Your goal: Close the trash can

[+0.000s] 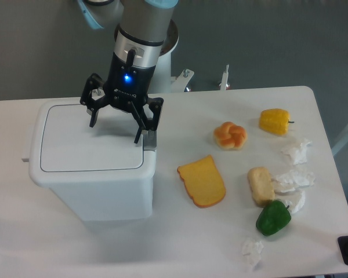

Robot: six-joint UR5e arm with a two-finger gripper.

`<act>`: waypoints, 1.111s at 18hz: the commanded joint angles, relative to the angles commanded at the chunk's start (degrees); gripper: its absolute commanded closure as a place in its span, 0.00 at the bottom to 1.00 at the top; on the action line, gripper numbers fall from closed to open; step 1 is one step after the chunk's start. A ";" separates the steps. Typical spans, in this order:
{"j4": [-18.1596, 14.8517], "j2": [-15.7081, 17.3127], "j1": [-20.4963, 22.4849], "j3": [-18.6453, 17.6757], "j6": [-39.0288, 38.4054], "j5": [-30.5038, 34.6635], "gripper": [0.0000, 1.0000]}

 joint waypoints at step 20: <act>-0.26 0.88 0.17 -0.36 -0.53 -0.44 0.00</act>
